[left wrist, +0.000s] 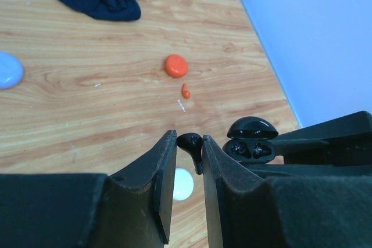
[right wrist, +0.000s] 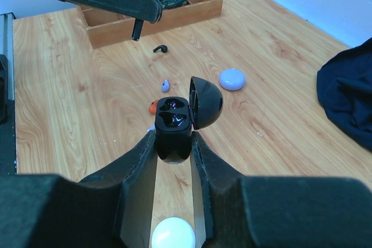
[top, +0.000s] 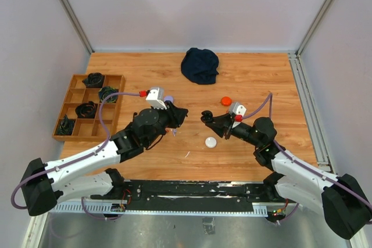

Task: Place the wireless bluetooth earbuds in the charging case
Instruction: Place the earbud in the charging case.

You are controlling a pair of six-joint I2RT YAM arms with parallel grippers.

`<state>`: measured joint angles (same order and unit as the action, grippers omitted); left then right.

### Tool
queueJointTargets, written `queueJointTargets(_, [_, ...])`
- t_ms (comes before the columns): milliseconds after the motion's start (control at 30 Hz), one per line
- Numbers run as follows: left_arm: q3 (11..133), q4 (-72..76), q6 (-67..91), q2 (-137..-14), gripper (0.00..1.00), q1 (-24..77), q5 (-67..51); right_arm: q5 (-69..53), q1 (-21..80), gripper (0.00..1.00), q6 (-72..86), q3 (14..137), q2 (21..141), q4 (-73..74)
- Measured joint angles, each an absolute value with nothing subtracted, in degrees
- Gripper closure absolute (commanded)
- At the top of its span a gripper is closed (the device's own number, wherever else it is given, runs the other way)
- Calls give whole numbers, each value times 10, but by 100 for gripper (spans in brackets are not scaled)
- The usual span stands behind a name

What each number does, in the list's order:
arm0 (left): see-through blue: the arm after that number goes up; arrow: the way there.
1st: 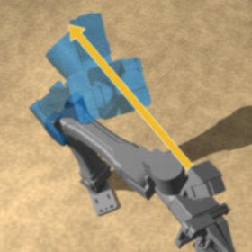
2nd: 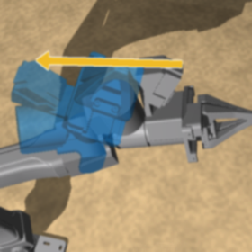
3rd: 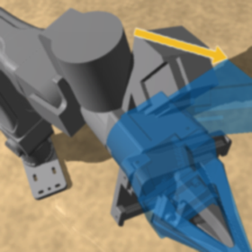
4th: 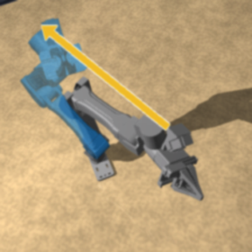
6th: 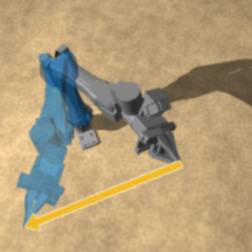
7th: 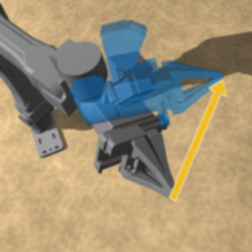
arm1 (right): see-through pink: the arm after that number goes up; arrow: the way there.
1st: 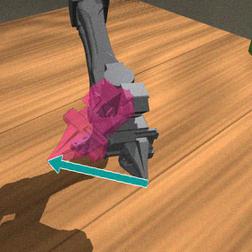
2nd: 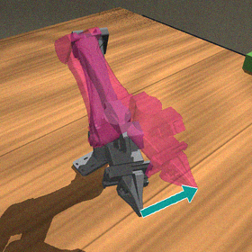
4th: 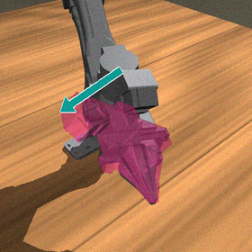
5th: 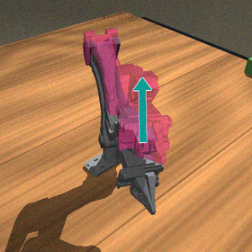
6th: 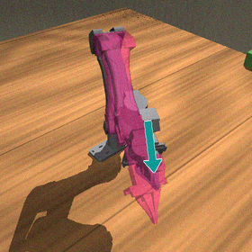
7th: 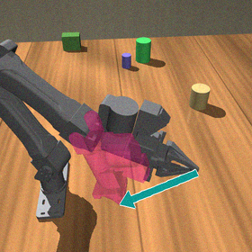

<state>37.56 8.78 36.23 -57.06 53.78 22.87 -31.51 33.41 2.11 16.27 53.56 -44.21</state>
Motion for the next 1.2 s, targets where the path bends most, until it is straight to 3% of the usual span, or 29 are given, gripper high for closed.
queueJointTargets(1200, [375, 258, 343, -658, 72, 628, 262, -300, 334, 98, 37, 152, 521, -477])
